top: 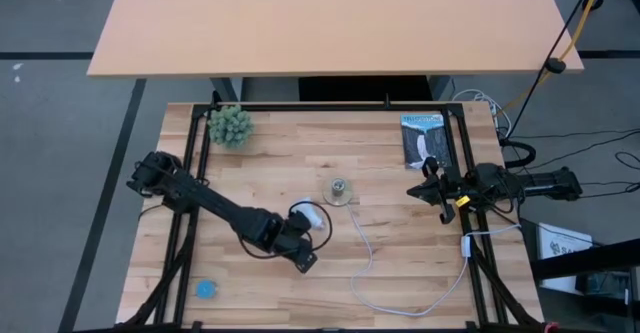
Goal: Screw lightbulb
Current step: Insert the lightbulb into the lamp
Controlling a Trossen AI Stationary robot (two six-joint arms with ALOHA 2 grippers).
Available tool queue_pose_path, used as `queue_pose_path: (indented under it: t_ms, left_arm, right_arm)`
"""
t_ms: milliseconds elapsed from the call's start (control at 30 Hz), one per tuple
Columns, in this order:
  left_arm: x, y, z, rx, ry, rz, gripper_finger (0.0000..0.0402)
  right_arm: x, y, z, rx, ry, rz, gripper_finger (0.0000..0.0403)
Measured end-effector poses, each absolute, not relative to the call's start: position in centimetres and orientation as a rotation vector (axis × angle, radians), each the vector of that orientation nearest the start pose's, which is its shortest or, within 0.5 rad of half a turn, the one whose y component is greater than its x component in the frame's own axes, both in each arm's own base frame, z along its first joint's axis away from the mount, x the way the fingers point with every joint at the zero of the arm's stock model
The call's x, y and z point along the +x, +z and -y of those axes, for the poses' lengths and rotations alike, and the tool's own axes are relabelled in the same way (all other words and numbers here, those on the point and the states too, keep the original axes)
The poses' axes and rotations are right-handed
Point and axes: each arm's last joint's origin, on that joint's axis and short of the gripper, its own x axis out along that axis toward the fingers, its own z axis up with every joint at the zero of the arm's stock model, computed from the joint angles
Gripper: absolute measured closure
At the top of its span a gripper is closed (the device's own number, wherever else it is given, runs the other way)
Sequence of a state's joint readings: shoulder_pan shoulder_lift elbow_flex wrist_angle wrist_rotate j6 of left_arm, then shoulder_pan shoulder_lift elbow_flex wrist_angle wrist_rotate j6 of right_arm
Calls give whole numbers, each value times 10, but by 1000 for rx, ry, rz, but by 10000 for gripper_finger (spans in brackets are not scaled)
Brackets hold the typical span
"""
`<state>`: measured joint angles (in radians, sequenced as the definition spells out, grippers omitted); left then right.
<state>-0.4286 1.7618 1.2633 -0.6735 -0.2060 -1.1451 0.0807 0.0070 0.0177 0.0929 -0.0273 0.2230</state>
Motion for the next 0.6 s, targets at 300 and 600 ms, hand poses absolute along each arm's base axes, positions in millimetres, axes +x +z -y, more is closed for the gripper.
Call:
queue_pose_path:
  t_ms: [300, 600]
  left_arm:
    - [334, 210, 108, -519, 432, -1055, 200]
    - [340, 198, 56, -440, 487, -1082, 200]
  right_arm:
    - [96, 178, -9, 225, 119, 91, 403]
    - [96, 178, -9, 225, 119, 91, 403]
